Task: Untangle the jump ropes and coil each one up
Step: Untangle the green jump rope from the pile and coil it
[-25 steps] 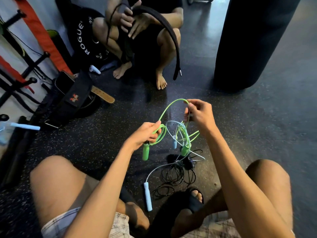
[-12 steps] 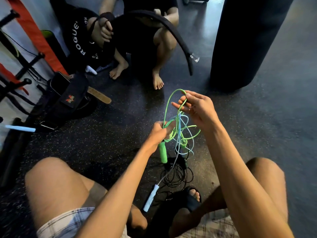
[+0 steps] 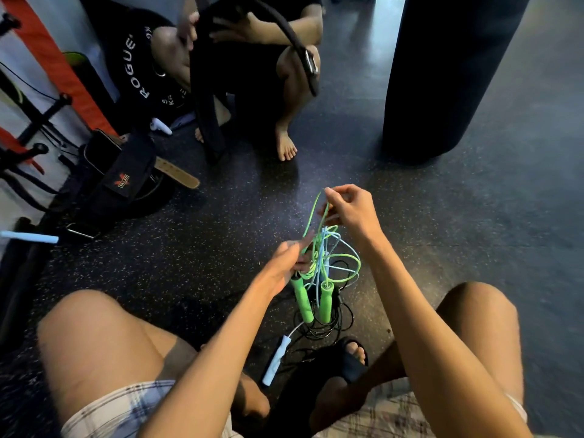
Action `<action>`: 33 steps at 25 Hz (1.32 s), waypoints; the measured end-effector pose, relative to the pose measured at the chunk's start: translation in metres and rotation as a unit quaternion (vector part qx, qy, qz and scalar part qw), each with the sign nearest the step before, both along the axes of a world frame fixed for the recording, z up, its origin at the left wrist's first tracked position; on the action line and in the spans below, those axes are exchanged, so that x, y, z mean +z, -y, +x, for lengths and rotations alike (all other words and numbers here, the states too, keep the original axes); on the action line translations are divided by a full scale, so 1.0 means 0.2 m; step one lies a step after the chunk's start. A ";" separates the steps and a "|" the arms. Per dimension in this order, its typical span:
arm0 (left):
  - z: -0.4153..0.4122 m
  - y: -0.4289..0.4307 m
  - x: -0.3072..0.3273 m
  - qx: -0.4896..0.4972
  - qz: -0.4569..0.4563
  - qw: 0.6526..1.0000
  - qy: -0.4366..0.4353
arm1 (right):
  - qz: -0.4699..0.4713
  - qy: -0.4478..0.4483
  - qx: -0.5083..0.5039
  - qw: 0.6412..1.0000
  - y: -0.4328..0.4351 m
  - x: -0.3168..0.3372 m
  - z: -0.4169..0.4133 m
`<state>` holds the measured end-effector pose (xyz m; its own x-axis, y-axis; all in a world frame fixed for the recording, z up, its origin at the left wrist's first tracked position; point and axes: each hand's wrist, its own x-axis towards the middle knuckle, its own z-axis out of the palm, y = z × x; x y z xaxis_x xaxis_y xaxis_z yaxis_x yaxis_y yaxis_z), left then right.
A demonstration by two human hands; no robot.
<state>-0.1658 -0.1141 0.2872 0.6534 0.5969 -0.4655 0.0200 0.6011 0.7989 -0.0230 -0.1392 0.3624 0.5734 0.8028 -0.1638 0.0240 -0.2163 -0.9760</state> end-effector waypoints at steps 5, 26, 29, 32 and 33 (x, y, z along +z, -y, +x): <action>-0.01 -0.01 -0.08 0.014 0.009 0.999 -0.041 | -0.073 -0.022 0.025 0.997 0.04 -0.09 0.00; -0.08 -0.07 -0.27 0.057 0.119 0.964 -0.231 | -0.205 0.088 0.140 0.965 0.07 -0.42 -0.11; -0.09 -0.10 -0.27 0.085 0.121 0.954 -0.261 | -0.189 0.115 0.049 0.974 0.08 -0.43 -0.08; -0.18 -0.16 -0.27 0.120 0.075 0.959 -0.248 | -0.182 0.140 -0.084 0.970 0.13 -0.42 0.02; -0.21 -0.17 -0.27 0.127 0.058 0.962 -0.236 | -0.194 0.156 -0.116 0.961 0.15 -0.44 0.06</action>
<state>-0.2074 -0.0793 0.2339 0.2122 0.7757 -0.5944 0.2607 0.5412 0.7994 -0.0117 -0.1690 0.2752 0.8000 0.5598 -0.2159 0.2098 -0.5981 -0.7735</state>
